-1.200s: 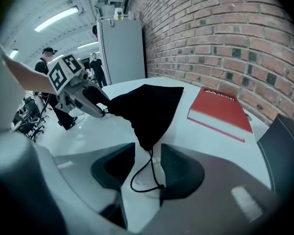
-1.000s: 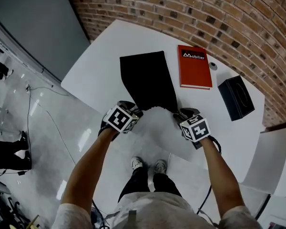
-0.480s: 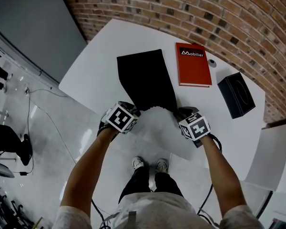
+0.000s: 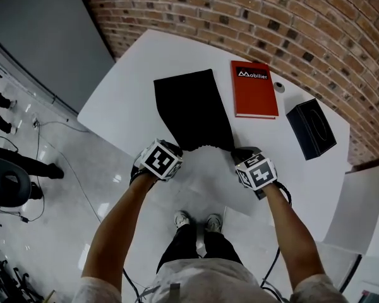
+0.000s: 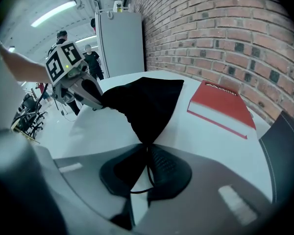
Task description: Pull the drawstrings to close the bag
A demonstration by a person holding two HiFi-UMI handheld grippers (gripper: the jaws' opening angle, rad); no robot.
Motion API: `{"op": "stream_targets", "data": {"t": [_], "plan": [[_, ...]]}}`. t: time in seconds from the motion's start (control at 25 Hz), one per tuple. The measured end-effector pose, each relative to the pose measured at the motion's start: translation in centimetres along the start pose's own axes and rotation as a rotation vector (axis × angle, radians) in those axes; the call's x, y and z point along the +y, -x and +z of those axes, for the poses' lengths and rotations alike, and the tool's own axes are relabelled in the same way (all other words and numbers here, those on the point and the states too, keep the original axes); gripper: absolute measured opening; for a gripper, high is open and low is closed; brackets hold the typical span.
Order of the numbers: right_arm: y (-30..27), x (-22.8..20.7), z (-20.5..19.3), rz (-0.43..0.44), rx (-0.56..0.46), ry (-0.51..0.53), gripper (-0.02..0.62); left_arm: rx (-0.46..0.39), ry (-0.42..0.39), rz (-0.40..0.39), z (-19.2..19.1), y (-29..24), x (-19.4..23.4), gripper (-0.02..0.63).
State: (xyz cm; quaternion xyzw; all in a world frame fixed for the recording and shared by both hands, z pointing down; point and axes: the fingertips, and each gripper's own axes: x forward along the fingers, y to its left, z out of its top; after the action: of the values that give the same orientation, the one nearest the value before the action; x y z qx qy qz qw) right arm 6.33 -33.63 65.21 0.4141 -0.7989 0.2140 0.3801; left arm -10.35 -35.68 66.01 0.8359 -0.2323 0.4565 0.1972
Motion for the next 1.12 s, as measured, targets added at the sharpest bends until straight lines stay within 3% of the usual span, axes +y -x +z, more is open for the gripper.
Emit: {"op": "stream_targets", "data": {"t": [0.04, 0.44, 1.12], "plan": [[0.1, 0.0, 0.0, -0.001, -0.002, 0.001, 0.015, -0.001, -0.002, 0.000, 0.0, 0.0, -0.1, 0.012], [1.4, -0.7, 1.1, -0.022, -0.040, 0.031, 0.012, -0.050, 0.007, 0.071, 0.1, 1.0, 0.3, 0.006], [5.2, -1.8, 6.7, -0.066, -0.171, 0.114, 0.012, -0.207, 0.017, 0.270, 4.6, 8.9, 3.7, 0.006]]}}
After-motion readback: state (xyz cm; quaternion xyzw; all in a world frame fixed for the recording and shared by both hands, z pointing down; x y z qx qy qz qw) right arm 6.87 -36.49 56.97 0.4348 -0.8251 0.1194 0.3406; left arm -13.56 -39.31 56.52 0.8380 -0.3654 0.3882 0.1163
